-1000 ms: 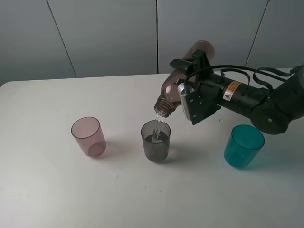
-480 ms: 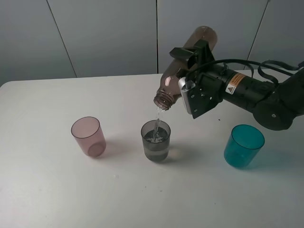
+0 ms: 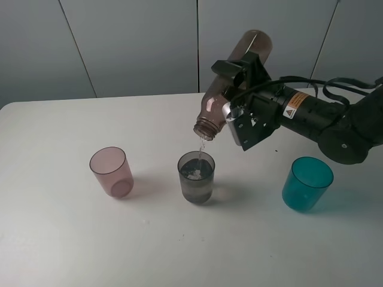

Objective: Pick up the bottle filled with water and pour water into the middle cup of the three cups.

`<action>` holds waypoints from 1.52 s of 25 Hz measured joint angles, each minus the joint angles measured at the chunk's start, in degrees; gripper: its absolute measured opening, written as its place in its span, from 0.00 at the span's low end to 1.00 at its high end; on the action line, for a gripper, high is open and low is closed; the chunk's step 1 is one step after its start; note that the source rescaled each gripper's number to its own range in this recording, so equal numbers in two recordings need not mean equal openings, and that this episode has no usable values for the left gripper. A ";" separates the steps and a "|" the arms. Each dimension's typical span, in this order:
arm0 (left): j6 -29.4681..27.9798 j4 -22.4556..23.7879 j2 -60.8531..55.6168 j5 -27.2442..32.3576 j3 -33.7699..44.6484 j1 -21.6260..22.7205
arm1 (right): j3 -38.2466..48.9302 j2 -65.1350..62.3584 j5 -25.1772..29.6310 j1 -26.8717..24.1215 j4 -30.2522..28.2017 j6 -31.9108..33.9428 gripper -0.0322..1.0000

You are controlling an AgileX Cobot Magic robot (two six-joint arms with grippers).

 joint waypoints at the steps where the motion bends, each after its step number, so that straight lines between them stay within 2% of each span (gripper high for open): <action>1: 0.00 0.00 0.00 0.00 0.00 0.00 | 0.00 0.00 0.00 0.00 0.00 -0.31 0.03; 9: 0.00 0.00 0.00 0.00 0.00 0.00 | 0.00 -0.08 -0.37 0.84 -0.56 0.10 0.03; 15: 0.00 0.00 0.00 0.00 0.00 0.00 | 0.00 -0.08 -0.37 1.54 -0.88 3.24 0.03; 17: 0.00 0.00 0.00 0.00 0.00 0.00 | 0.00 -0.08 -0.37 1.64 -0.88 6.07 0.03; 21: 0.00 0.00 0.00 0.00 0.00 0.00 | 0.00 -0.08 -0.37 1.64 -1.49 21.22 0.03; 27: 0.00 0.00 0.00 0.00 0.00 0.00 | 0.00 -0.08 -0.37 1.64 -1.16 54.58 0.03; 32: 0.00 0.00 0.00 0.00 0.00 0.00 | 0.00 -0.08 -0.37 1.64 3.25 80.02 0.03; 34: 0.00 0.00 0.00 0.00 0.00 0.00 | -1.01 -0.08 1.61 1.48 5.51 89.43 0.03; 36: 0.00 0.00 0.00 0.00 0.00 0.00 | -3.08 -0.08 6.71 0.38 6.11 96.45 0.03; 38: 0.00 0.00 0.00 0.00 0.00 0.00 | -5.77 0.05 13.03 -1.16 6.80 100.12 0.03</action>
